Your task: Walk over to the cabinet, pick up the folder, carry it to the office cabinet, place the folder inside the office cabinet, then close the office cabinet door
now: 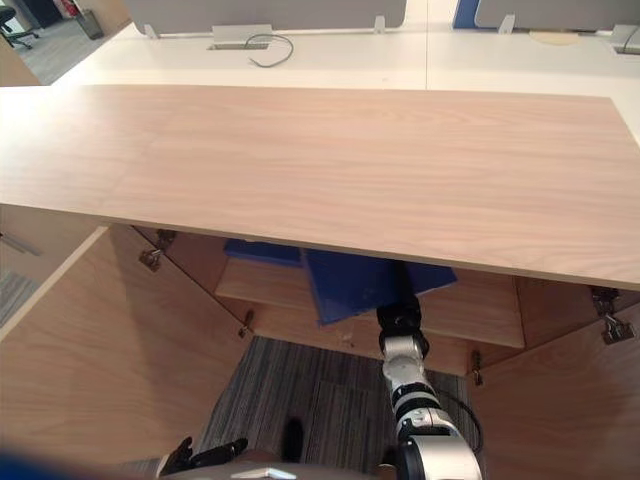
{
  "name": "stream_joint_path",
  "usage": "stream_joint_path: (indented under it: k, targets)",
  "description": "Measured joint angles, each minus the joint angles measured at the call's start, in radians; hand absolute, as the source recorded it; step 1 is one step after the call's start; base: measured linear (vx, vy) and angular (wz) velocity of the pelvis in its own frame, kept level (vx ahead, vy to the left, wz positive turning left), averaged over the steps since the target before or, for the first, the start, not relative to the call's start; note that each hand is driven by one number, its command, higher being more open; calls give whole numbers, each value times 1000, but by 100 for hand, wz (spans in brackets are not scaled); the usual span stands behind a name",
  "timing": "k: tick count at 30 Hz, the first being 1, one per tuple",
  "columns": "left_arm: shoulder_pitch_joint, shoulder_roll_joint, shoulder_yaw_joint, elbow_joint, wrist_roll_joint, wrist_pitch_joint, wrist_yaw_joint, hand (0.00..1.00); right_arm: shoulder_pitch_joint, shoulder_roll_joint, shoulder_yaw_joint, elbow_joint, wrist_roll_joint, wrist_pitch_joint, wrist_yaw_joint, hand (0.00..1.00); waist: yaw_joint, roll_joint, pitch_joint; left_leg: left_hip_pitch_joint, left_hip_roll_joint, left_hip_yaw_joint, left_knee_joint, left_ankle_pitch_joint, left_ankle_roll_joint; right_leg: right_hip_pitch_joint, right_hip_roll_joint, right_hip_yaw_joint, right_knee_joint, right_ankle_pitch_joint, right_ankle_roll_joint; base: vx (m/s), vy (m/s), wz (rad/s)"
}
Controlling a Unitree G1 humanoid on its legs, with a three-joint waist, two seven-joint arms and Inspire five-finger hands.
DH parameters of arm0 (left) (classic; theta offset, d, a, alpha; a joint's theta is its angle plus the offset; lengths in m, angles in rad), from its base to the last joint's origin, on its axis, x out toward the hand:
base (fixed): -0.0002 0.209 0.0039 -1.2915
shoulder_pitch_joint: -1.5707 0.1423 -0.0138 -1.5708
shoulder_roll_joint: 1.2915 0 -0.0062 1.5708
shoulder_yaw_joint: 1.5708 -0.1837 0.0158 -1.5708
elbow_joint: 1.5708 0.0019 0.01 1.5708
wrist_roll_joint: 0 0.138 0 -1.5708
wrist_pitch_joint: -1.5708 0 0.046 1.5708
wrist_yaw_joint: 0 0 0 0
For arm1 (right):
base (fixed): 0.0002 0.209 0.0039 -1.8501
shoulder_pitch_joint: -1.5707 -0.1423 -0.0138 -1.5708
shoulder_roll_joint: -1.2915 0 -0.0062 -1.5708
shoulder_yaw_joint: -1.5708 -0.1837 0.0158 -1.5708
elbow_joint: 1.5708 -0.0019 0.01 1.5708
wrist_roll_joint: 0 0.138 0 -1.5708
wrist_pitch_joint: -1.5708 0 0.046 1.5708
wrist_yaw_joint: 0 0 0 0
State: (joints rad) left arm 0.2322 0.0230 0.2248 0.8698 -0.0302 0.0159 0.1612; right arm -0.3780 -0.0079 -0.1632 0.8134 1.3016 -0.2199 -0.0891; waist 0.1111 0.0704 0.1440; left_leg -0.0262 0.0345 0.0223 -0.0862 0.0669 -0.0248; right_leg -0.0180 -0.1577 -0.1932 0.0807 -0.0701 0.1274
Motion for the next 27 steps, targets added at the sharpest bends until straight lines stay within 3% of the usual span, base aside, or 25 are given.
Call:
stream_joint_path:
  k: [4,7,8,10,12,14,18,23,27]
  targets:
    - [-19,-13,33,26,-6,-7,-2,100,-27,2,-104,-21,49,-48,0,0,3,12,10,-21,-6,-17,0,3,0,-4,-5,-22,-12,4,2,9,11,15]
    - [-27,-37,78,29,-17,-8,-1,100,-47,4,-175,-94,77,-107,-11,0,5,27,47,-54,-6,-37,21,7,-4,-20,-19,-45,6,-4,2,-5,11,27]
    - [-44,-39,93,29,-23,-8,0,100,-66,3,-179,-155,65,-133,-37,0,7,28,84,-107,-13,-36,88,-1,-11,-63,-35,-46,64,-23,0,-102,31,17]
    - [-69,-50,119,30,-48,-7,7,100,-118,2,-205,-231,23,-149,-85,0,7,38,144,-219,-18,-37,268,-64,1,-143,-54,-44,188,-65,-10,-145,28,11]
    - [-69,-77,156,59,-84,-7,6,100,-181,-3,-232,-278,-25,-151,-137,0,16,68,174,-324,4,-27,474,-184,16,-241,-55,-15,359,-137,-14,-145,15,-21]
    - [-68,-87,193,76,-117,-5,5,100,-197,7,-230,-337,-58,-146,-158,0,29,65,178,-402,13,-5,587,-242,16,-331,-63,22,472,-185,-13,-126,-16,-36]
    - [-68,-101,318,99,-179,16,4,100,-258,9,-226,-430,-130,-138,-200,0,22,51,210,-584,20,32,909,-393,21,-538,-96,114,787,-322,8,-144,-8,-28]
    - [-107,-113,419,98,-203,16,-4,100,-306,-9,-231,-450,-170,-128,-229,0,15,31,231,-719,-3,79,1136,-489,25,-708,-144,210,1034,-415,44,-97,42,-7]
    - [-127,-116,425,97,-203,16,-14,100,-333,-7,-241,-450,-171,-107,-230,0,17,30,234,-798,-17,97,1224,-522,27,-799,-165,251,1129,-447,61,-34,63,4]
